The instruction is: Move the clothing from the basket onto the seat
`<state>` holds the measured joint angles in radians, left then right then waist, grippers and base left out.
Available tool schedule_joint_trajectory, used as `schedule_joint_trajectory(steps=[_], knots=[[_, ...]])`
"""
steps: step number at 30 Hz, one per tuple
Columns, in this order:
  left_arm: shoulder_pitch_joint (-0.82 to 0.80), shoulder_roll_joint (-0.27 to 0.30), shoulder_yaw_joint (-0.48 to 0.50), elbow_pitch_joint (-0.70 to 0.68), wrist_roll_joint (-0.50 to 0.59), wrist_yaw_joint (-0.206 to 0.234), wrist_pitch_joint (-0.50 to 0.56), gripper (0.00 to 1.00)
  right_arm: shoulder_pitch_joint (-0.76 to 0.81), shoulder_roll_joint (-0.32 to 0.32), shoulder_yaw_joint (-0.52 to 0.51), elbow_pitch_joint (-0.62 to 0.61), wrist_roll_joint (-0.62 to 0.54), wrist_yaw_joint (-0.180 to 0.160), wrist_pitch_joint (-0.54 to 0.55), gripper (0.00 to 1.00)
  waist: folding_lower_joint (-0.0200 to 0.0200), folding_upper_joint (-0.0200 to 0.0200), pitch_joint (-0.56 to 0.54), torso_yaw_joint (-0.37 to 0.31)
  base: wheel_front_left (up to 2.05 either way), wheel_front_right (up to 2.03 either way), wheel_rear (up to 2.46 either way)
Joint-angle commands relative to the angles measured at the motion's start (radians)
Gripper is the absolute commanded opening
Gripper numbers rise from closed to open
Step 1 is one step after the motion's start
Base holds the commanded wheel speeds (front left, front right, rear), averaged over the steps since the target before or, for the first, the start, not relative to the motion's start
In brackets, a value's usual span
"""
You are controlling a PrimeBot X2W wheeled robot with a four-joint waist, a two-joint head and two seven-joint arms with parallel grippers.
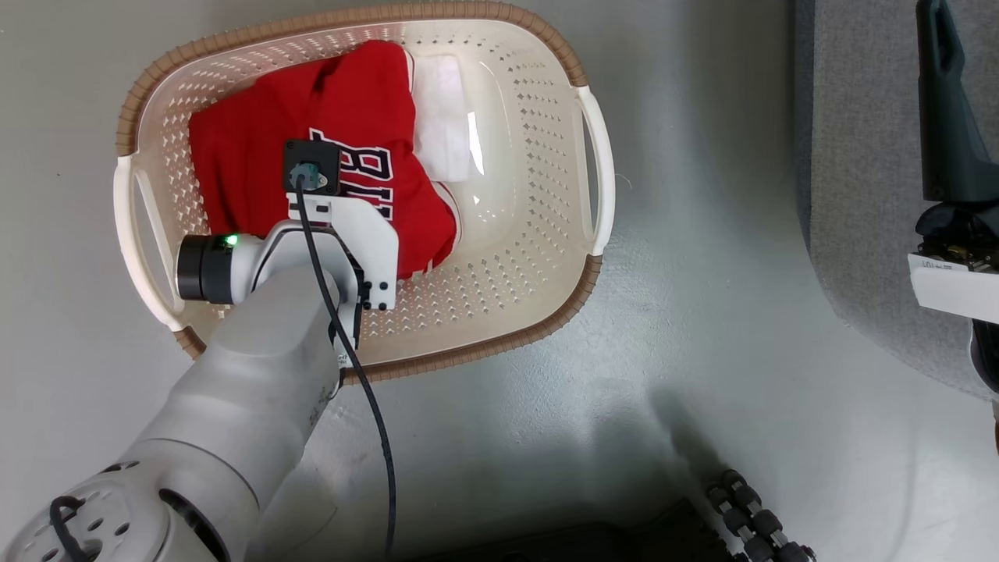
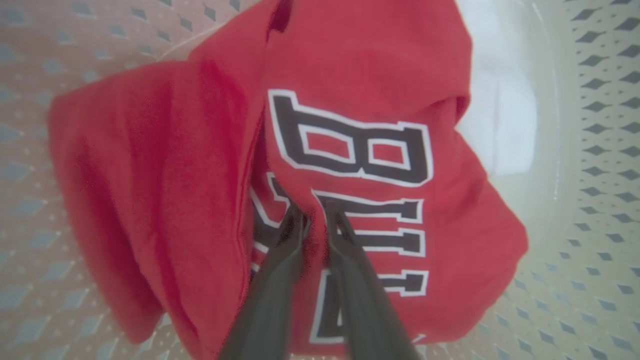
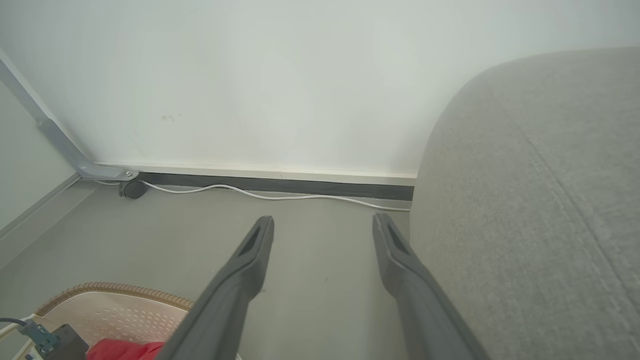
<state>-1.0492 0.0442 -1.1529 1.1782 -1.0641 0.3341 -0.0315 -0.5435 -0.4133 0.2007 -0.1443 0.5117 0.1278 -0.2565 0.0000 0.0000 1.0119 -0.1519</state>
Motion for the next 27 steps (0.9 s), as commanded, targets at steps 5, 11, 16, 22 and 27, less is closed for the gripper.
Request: schedule_joint_trajectory(steps=[5,11,16,22,27], knots=[[0.033,0.006,-0.013,-0.023,-0.033,-0.026,-0.06,0.0,0.033,-0.004,-0.001,-0.018,0.012,0.003,-0.005,1.0,0.0,0.0,-0.034,0.002,0.0,0.0,0.0],[0.073,0.006,-0.036,-0.025,-0.053,-0.055,-0.134,0.0,0.031,0.012,0.012,0.007,0.008,0.003,-0.005,1.0,0.0,0.0,-0.119,0.007,0.0,0.0,0.0],[0.111,0.006,-0.032,-0.037,-0.08,-0.07,-0.198,0.0,0.037,0.02,0.031,0.04,0.009,0.003,-0.005,1.0,0.0,0.0,-0.208,0.02,0.0,0.0,0.0],[0.168,0.006,-0.02,-0.071,-0.086,-0.085,-0.228,0.0,0.068,0.026,0.054,0.082,0.002,0.003,-0.005,1.0,0.0,0.0,-0.335,0.05,0.0,0.0,0.0],[0.194,0.006,0.044,-0.128,-0.019,-0.079,-0.23,0.0,0.094,0.03,0.071,0.112,0.0,0.003,-0.005,1.0,0.0,0.0,-0.417,0.072,0.0,0.0,0.0]])
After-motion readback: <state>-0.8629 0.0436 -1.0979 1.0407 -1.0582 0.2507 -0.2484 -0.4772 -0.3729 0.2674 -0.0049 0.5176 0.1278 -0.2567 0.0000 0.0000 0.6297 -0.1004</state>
